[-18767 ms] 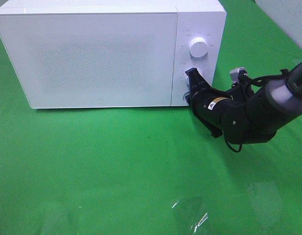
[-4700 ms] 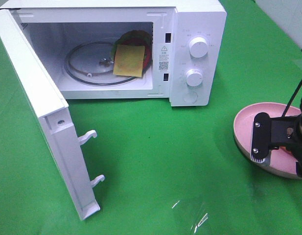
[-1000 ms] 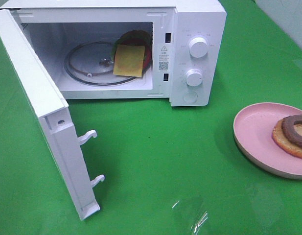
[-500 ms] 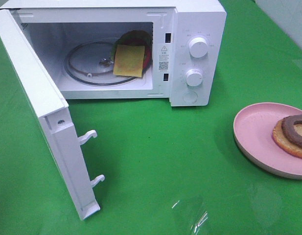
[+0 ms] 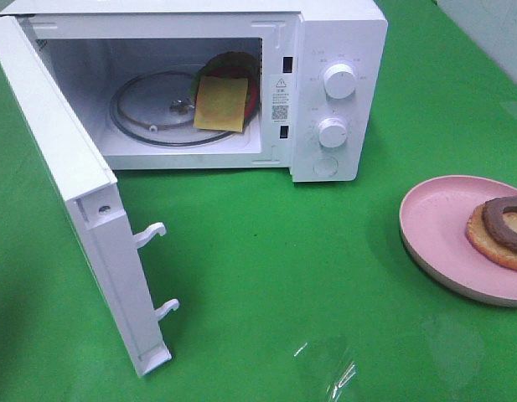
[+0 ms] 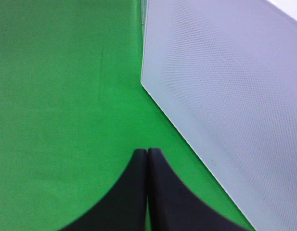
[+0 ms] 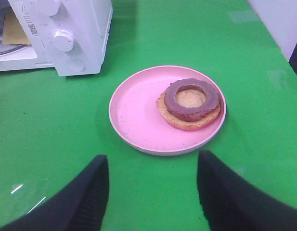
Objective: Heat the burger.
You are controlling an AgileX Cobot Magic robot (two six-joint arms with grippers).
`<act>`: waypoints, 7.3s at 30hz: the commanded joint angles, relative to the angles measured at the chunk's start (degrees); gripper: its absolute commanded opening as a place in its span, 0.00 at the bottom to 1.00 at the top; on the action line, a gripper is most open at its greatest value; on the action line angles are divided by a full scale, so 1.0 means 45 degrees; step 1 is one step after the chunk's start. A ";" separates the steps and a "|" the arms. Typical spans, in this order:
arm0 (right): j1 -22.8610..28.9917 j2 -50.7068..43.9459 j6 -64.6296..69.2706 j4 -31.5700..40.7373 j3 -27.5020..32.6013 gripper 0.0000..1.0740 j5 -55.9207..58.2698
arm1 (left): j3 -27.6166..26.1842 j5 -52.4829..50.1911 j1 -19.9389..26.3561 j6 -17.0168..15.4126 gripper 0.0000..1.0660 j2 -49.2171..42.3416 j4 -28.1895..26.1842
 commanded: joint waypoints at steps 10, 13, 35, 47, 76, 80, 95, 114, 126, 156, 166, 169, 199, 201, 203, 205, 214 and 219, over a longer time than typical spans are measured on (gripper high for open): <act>0.0038 -0.0344 0.0076 -0.0038 0.0051 0.48 -0.0140 | -0.0076 -0.4036 -0.1961 0.0879 0.00 0.2954 -0.1910; 0.0038 -0.0344 0.0076 -0.0038 0.0051 0.48 -0.0140 | -0.0076 -0.5386 -0.2661 0.0598 0.00 0.3883 -0.2241; 0.0038 -0.0344 0.0102 -0.0038 0.0051 0.48 -0.0140 | -0.0191 -1.1268 -0.4953 -0.2788 0.00 0.7576 -0.1146; 0.0038 -0.0344 0.0102 -0.0038 0.0051 0.48 -0.0140 | -0.1808 -1.2923 -0.4953 -0.5182 0.00 0.9537 0.1642; 0.0038 -0.0344 0.0115 -0.0038 0.0051 0.48 -0.0140 | -0.7359 -1.2809 -0.4953 -0.8072 0.00 1.3280 0.5781; 0.0038 -0.0344 0.0115 -0.0038 0.0051 0.48 -0.0140 | -0.7347 -1.2758 -0.4953 -0.9447 0.00 1.3280 0.7219; 0.0038 -0.0344 0.0115 -0.0038 0.0051 0.48 -0.0140 | -0.7334 -1.2771 -0.4431 -1.9404 0.00 1.2783 1.9099; 0.0038 -0.0344 0.0115 -0.0038 0.0051 0.48 -0.0140 | -0.7334 -1.1803 -0.2521 -2.4650 0.00 0.7410 2.3873; 0.0038 -0.0344 0.0115 -0.0038 0.0051 0.48 -0.0140 | -0.7334 -1.1905 -0.2521 -1.7380 0.00 0.4316 2.1556; 0.0038 -0.0344 0.0115 -0.0038 0.0051 0.48 -0.0140 | -0.1464 0.1070 -0.2521 -0.7856 0.00 -0.3336 0.7627; 0.0038 -0.0344 0.0115 -0.0038 0.0051 0.48 -0.0140 | 0.1859 0.1324 -0.2521 -0.7741 0.00 -0.7448 0.6952; 0.0038 -0.0344 0.0115 -0.0038 0.0051 0.48 -0.0140 | 0.2012 0.1999 -0.2521 -0.7474 0.00 -0.9307 0.6188; 0.0038 -0.0344 0.0115 -0.0038 0.0051 0.48 -0.0140 | 0.0331 0.8391 -0.2521 -0.1528 0.00 -1.1064 0.2827; 0.0038 -0.0344 0.0115 -0.0038 0.0051 0.48 -0.0140 | 0.0331 0.8378 -0.2470 -0.1375 0.00 -1.1077 0.2801; 0.0038 -0.0344 0.0115 -0.0038 0.0051 0.48 -0.0140 | 0.0331 0.8378 -0.2381 -0.1362 0.00 -1.1090 0.2801; 0.0038 -0.0344 0.0115 -0.0038 0.0051 0.48 -0.0140 | 0.0331 0.8378 -0.2037 -0.1248 0.00 -1.1103 0.2712; 0.0038 -0.0344 0.0115 -0.0038 0.0051 0.48 -0.0140 | 0.0344 0.8365 0.0344 0.0166 0.00 -1.1103 0.1617; 0.0038 -0.0344 0.0115 -0.0038 0.0051 0.48 -0.0140 | 0.0344 0.8365 0.0458 0.0204 0.00 -1.1090 0.1592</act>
